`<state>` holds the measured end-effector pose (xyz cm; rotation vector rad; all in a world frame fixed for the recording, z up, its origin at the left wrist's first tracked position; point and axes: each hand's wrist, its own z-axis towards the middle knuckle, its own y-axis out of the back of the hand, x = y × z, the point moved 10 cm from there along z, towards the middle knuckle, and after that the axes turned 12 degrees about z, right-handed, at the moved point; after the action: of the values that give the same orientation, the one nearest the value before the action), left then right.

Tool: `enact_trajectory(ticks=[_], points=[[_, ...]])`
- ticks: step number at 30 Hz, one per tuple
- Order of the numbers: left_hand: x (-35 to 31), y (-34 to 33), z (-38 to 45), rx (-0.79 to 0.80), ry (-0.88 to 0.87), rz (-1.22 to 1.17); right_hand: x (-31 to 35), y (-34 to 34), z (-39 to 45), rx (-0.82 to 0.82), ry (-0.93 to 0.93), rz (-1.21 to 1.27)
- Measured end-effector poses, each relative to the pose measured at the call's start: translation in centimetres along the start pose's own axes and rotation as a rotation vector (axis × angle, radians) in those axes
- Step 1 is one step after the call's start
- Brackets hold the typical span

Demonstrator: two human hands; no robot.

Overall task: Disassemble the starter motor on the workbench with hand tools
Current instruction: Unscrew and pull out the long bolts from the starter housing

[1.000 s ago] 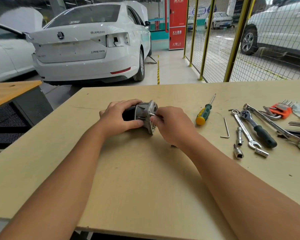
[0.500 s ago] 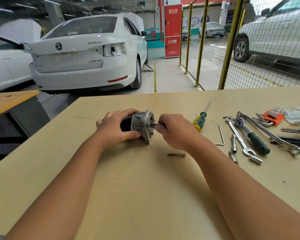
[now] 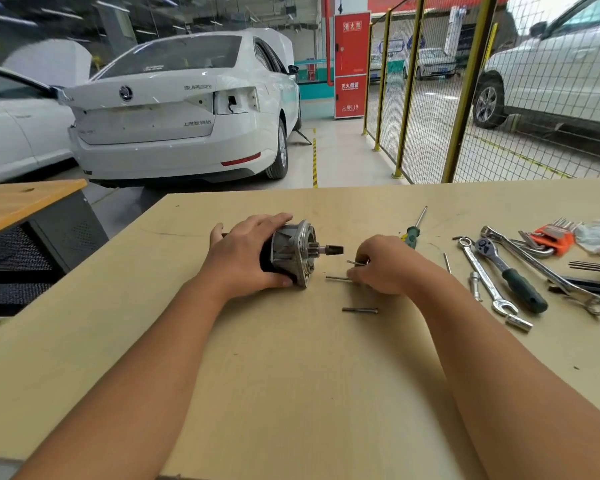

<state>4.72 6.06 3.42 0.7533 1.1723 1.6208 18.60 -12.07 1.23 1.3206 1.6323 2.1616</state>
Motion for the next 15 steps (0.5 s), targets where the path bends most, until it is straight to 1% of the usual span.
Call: enact_trajectory(ticks=[4, 9, 12, 15], points=[[-1.0, 0.0, 0.3, -0.033, -0.041, 0.023, 0.1, 0.9, -0.3, -0.123, -0.010, 0.081], [-1.8, 0.1, 0.4, -0.106, -0.005, 0.100, 0.4, 1.8, -0.5, -0.268, -0.027, 0.095], [-1.8, 0.4, 0.7, -0.102, 0.007, 0.117, 0.3, 1.4, -0.4, -0.263, -0.029, 0.121], [-1.5, 1.0, 1.3, -0.068, 0.030, 0.145, 0.7, 0.1, -0.2, -0.182, 0.005, 0.125]])
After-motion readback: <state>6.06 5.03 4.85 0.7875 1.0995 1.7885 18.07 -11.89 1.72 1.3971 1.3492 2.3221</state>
